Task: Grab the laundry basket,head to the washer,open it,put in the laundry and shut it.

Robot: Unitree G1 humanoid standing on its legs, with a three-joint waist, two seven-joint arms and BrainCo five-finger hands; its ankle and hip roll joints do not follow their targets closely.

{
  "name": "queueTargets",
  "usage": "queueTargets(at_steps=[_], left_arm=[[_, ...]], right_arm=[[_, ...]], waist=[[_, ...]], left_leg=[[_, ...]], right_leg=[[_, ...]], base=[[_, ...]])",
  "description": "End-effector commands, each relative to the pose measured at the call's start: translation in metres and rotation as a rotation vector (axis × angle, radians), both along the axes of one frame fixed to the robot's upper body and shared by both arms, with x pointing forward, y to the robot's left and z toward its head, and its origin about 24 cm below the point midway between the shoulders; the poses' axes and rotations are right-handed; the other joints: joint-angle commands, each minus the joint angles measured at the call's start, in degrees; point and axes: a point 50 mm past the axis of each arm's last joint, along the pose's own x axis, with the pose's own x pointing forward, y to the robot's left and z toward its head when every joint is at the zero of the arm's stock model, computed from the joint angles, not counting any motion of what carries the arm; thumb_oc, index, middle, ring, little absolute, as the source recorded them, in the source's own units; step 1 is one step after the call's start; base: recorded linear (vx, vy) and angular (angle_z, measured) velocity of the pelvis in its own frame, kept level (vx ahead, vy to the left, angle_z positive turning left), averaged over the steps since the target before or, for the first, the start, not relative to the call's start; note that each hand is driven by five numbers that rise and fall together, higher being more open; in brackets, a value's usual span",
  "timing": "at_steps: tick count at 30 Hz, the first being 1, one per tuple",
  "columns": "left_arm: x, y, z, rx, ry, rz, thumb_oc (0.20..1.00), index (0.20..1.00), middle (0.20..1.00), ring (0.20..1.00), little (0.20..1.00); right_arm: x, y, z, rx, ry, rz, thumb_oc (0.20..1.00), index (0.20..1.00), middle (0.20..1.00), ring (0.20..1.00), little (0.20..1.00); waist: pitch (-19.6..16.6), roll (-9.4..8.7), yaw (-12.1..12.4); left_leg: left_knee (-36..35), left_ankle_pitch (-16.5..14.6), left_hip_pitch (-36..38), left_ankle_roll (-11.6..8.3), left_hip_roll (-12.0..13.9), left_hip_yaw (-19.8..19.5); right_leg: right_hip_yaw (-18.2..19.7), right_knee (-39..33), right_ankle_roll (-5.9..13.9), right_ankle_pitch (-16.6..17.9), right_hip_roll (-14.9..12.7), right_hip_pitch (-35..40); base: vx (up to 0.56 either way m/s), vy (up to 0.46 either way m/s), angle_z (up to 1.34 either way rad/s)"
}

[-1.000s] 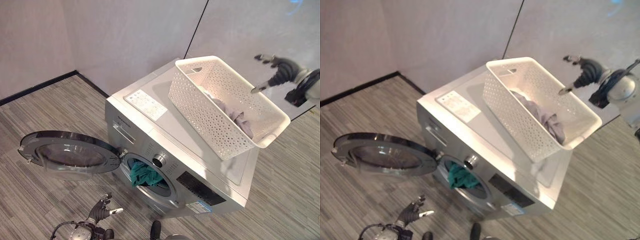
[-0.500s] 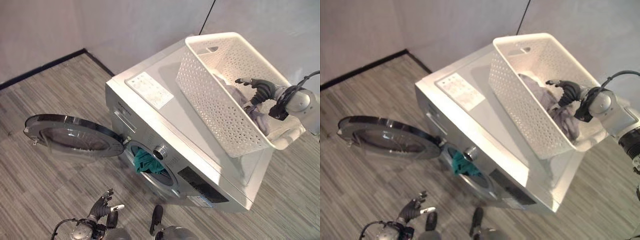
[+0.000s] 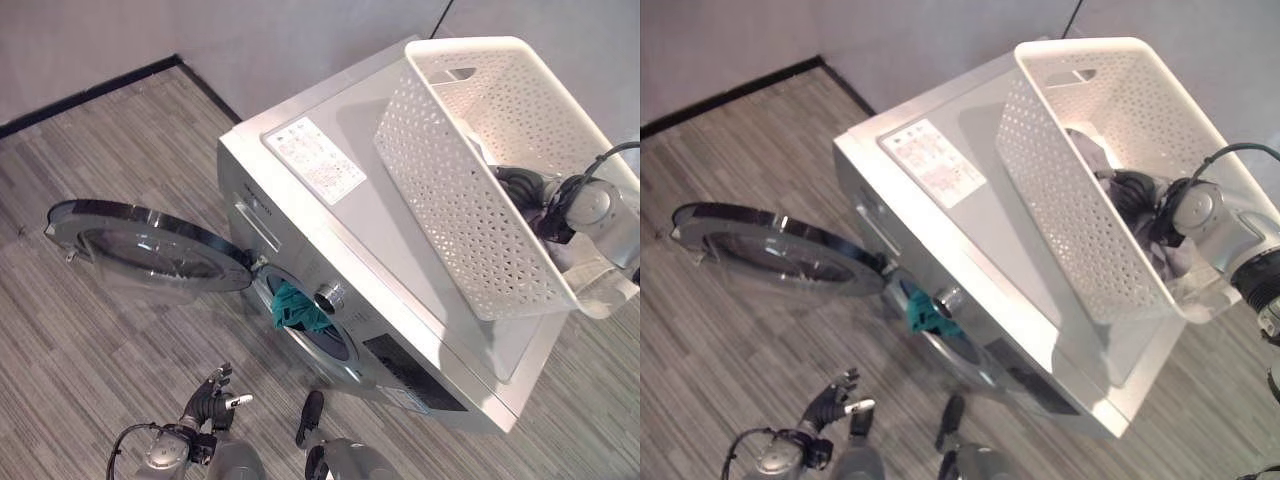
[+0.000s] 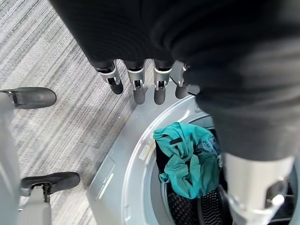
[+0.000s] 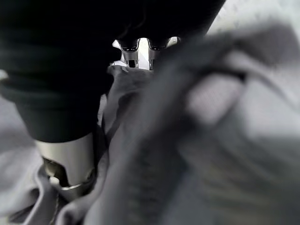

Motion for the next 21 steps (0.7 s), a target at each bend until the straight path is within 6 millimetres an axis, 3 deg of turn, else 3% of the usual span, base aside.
queueTargets(at_steps=[1, 5, 6, 7, 12, 16, 20, 21], left_arm=[[0.020, -0.004, 0.021, -0.034, -0.112, -0.059, 1.000, 1.000, 1.000, 1.000, 1.000], [0.026, -0.010, 0.023, -0.051, -0.132, -0.075, 1.000, 1.000, 1.000, 1.000, 1.000], [0.028, -0.012, 0.023, -0.051, -0.135, -0.080, 1.000, 1.000, 1.000, 1.000, 1.000], [0.028, -0.014, 0.022, -0.056, -0.135, -0.081, 1.000, 1.000, 1.000, 1.000, 1.000], [0.031, -0.018, 0.021, -0.057, -0.134, -0.082, 1.000, 1.000, 1.000, 1.000, 1.000], [0.032, -0.021, 0.020, -0.051, -0.133, -0.079, 1.000, 1.000, 1.000, 1.000, 1.000], [0.034, -0.018, 0.021, -0.042, -0.148, -0.045, 1.000, 1.000, 1.000, 1.000, 1.000], [0.033, -0.015, 0.021, -0.035, -0.150, -0.021, 1.000, 1.000, 1.000, 1.000, 1.000]], right_arm=[[-0.010, -0.013, -0.019, -0.096, 0.198, -0.036, 1.000, 1.000, 1.000, 1.000, 1.000], [-0.017, -0.023, -0.042, -0.040, 0.255, -0.073, 1.000, 1.000, 1.000, 1.000, 1.000], [-0.017, -0.023, -0.047, -0.023, 0.258, -0.072, 0.793, 0.793, 0.793, 0.793, 0.793], [-0.017, -0.020, -0.053, -0.002, 0.262, -0.065, 0.200, 0.200, 0.200, 0.200, 0.200], [-0.010, -0.015, -0.064, 0.060, 0.219, -0.079, 0.200, 0.200, 0.200, 0.200, 0.200], [-0.001, -0.003, -0.059, 0.118, 0.137, -0.063, 0.200, 0.200, 0.200, 0.200, 0.200], [0.011, 0.013, -0.037, 0.258, -0.027, -0.029, 0.200, 0.200, 0.200, 0.200, 0.200], [0.011, 0.021, -0.013, 0.356, -0.152, 0.016, 0.200, 0.200, 0.200, 0.200, 0.200]], waist=[[3.08, -0.45, 1.73], [5.04, 0.59, 2.34], [5.39, 0.77, 2.44], [5.73, 1.11, 2.39], [6.13, 1.78, 2.14], [5.94, 2.03, 1.52], [5.43, 1.82, 0.28], [4.92, 1.55, -0.38]], left_leg=[[0.34, -1.07, 3.00, 1.05, 3.60, 5.23], [0.36, -0.04, 0.94, 0.78, 3.71, 4.59], [0.31, 0.23, 0.41, 0.73, 3.68, 4.44], [0.27, 0.40, 0.08, 0.71, 3.66, 4.47], [0.09, 0.87, -1.00, 0.56, 3.56, 4.96], [0.09, 0.89, -1.41, 0.51, 3.50, 5.60], [0.09, 0.60, -1.32, 0.52, 3.49, 6.67], [0.09, 0.34, -0.87, 0.50, 3.57, 7.08]], right_leg=[[2.16, 2.79, 3.12, -4.56, -2.66, 0.60], [1.35, 2.98, 2.94, -4.68, -2.76, -0.81], [1.07, 2.98, 2.92, -4.68, -2.80, -1.30], [0.94, 3.04, 2.90, -4.67, -2.85, -1.60], [0.95, 2.62, 2.82, -4.31, -2.85, -2.57], [1.30, 1.99, 2.85, -3.82, -2.75, -2.90], [2.18, 1.39, 2.92, -3.15, -2.57, -3.03], [2.58, 1.14, 3.00, -2.97, -2.50, -2.75]], base=[[-0.02, -0.046, 0.07], [-0.02, -0.053, 0.07], [-0.02, -0.037, 0.11], [-0.02, -0.035, 0.10], [0.00, -0.011, 0.03], [0.00, -0.002, -0.01], [-0.01, 0.010, -0.10], [-0.01, 0.009, -0.22]])
